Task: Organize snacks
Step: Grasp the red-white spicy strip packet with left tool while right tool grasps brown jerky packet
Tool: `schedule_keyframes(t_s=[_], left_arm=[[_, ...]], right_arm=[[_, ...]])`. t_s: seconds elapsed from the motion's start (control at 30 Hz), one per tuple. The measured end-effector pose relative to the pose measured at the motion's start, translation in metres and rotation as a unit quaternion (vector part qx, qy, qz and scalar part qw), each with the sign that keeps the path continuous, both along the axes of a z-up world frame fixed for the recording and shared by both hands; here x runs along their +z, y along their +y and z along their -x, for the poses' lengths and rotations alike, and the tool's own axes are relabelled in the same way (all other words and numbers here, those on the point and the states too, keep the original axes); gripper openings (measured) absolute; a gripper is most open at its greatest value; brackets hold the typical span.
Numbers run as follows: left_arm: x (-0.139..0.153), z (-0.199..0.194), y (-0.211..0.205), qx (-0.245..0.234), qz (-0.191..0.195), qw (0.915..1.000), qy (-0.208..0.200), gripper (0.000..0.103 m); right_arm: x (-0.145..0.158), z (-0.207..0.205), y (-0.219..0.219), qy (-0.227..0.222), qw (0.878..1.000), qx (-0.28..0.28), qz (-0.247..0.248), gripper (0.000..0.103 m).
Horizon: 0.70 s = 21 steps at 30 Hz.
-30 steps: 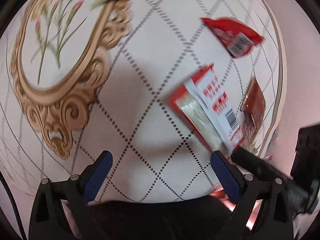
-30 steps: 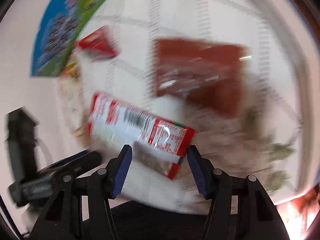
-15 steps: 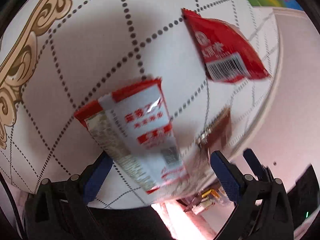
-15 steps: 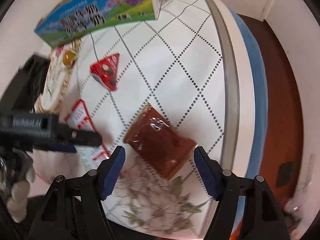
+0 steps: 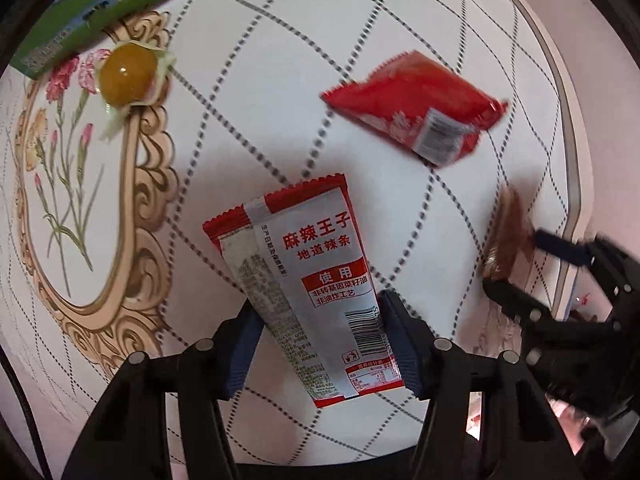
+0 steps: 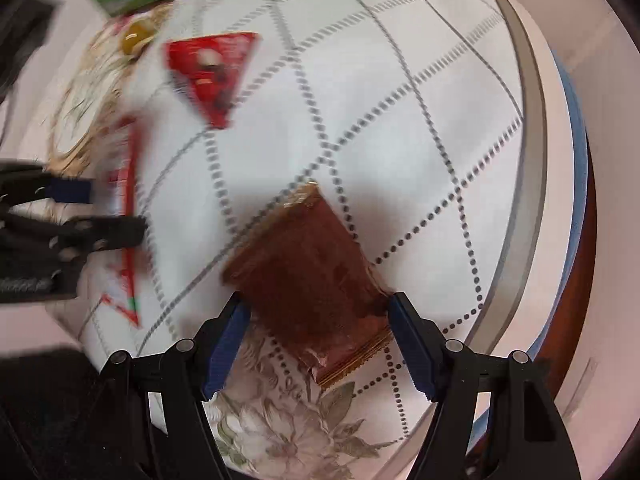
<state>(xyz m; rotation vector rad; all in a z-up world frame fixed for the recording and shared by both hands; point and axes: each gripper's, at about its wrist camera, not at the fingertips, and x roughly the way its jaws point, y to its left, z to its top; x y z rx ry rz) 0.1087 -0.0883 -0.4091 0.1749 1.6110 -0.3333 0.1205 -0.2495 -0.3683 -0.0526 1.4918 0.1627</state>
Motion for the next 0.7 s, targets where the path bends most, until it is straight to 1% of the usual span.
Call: schedule_keyframes(t_s=[0.03, 0.07, 0.1, 0.13, 0.17, 0.2, 0.23, 0.27, 0.3, 0.37, 0.4, 0.47, 0.53, 0.57, 0.6, 0.63, 0.67, 0.7], left_arm=[[0.0, 0.0, -0.001, 0.004, -0.001, 1.0, -0.005, 0.058], [0.001, -0.001, -0.001, 0.01, -0.001, 0.9999, -0.007, 0.06], [0.002, -0.002, -0.002, 0.016, 0.0, 0.9999, -0.006, 0.06], [0.001, -0.002, 0.001, 0.024, 0.004, 0.9997, -0.003, 0.06], [0.003, -0.012, 0.008, 0.033, 0.01, 0.9994, 0.001, 0.06], [0.002, -0.015, 0.015, 0.041, 0.015, 0.999, 0.005, 0.06], [0.001, -0.016, 0.02, 0.05, 0.024, 0.9984, 0.012, 0.061], [-0.001, -0.017, 0.027, 0.054, 0.029, 0.998, 0.015, 0.063], [-0.003, -0.016, 0.031, 0.061, 0.037, 0.9973, 0.021, 0.067], [-0.008, -0.018, 0.041, 0.083, 0.061, 0.994, 0.037, 0.075], [-0.01, -0.018, 0.048, 0.094, 0.07, 0.9922, 0.044, 0.076], [-0.01, -0.016, 0.055, 0.106, 0.079, 0.9902, 0.044, 0.076], [-0.007, -0.021, 0.073, 0.111, 0.084, 0.9895, 0.039, 0.075], [-0.004, -0.019, 0.072, 0.104, 0.077, 0.9911, 0.031, 0.067], [-0.002, -0.012, 0.074, 0.095, 0.073, 0.9924, 0.024, 0.055], [0.001, -0.022, 0.069, 0.084, 0.068, 0.994, 0.014, 0.053], [0.007, -0.02, 0.063, 0.071, 0.063, 0.9955, 0.002, 0.052], [0.012, -0.019, 0.058, 0.062, 0.057, 0.9964, -0.009, 0.051]], right_arm=[[-0.002, -0.002, -0.009, 0.005, 0.999, -0.039, -0.019, 0.074], [-0.005, -0.003, -0.025, 0.017, 0.992, -0.112, -0.05, 0.074], [-0.007, -0.003, -0.034, 0.026, 0.984, -0.16, -0.078, 0.074], [-0.008, -0.002, -0.041, 0.035, 0.974, -0.194, -0.109, 0.075], [-0.008, -0.001, -0.047, 0.044, 0.962, -0.221, -0.153, 0.075], [-0.005, -0.001, -0.052, 0.052, 0.951, -0.237, -0.19, 0.076], [0.0, 0.0, -0.054, 0.051, 0.949, -0.237, -0.202, 0.076], [0.011, -0.001, -0.052, 0.037, 0.958, -0.216, -0.187, 0.076], [0.019, -0.002, -0.049, 0.022, 0.968, -0.19, -0.163, 0.079], [0.033, -0.007, -0.038, -0.005, 0.986, -0.126, -0.108, 0.079], [0.035, -0.008, -0.035, -0.006, 0.99, -0.104, -0.1, 0.079], [0.033, -0.013, -0.024, -0.007, 0.995, -0.061, -0.081, 0.079], [0.022, -0.02, -0.001, -0.014, 0.999, -0.009, -0.035, 0.079], [0.015, -0.022, 0.006, -0.011, 1.0, 0.012, -0.01, 0.076], [0.01, -0.024, 0.009, -0.003, 1.0, 0.013, -0.003, 0.07], [0.006, -0.027, 0.009, 0.006, 1.0, 0.002, -0.012, 0.066], [0.003, -0.028, 0.006, 0.017, 0.999, -0.019, -0.03, 0.061], [0.003, -0.027, 0.002, 0.027, 0.998, -0.048, -0.039, 0.061]])
